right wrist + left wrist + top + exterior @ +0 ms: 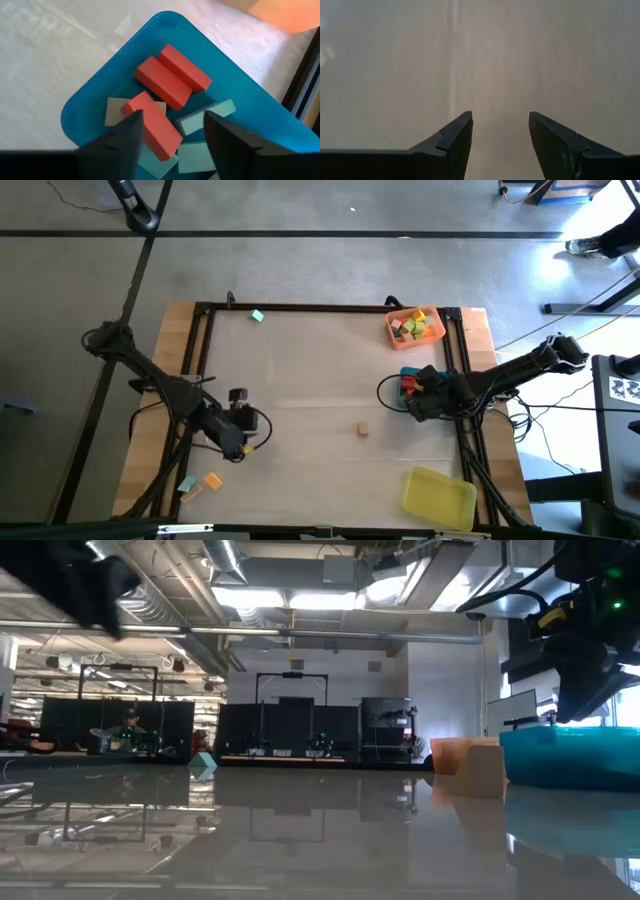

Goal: Sort blocks by size
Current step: Put the brown rectangular block into the blue bin

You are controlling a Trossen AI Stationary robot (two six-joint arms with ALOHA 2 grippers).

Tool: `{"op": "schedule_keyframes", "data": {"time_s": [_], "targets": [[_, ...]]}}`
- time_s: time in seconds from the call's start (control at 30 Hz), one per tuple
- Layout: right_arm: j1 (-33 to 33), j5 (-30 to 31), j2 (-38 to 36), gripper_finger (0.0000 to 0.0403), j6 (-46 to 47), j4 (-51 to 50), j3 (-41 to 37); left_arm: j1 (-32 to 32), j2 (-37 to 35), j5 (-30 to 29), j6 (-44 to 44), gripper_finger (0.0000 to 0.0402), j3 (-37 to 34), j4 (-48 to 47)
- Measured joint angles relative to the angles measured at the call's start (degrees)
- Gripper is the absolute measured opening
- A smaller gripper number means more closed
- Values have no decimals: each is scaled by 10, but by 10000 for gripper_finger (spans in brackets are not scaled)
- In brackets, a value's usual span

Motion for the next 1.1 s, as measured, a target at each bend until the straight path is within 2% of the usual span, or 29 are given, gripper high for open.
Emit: {"op": "schedule_keyframes", "data": {"time_s": [0.13, 0.3, 0.47, 0.67, 0.8, 0.97, 1.1], "targets": [[0, 0, 0, 255, 0, 2, 0, -30, 41, 89, -138, 182, 16, -73], [0, 6, 0, 285, -1, 2, 0, -88, 70, 199, -315, 182, 16, -94], [0, 10, 0, 288, -3, 2, 0, -156, 82, 256, -481, 182, 16, -88], [0, 10, 0, 287, -17, 3, 0, -227, 83, 272, -649, 182, 16, -82], [0, 10, 0, 286, -17, 3, 0, -250, 104, 273, -704, 182, 16, -69], [0, 10, 0, 286, -17, 3, 0, -254, 156, 298, -703, 182, 16, 3], [0, 10, 0, 286, -18, 4, 0, -259, 188, 330, -704, 182, 16, 13]]}}
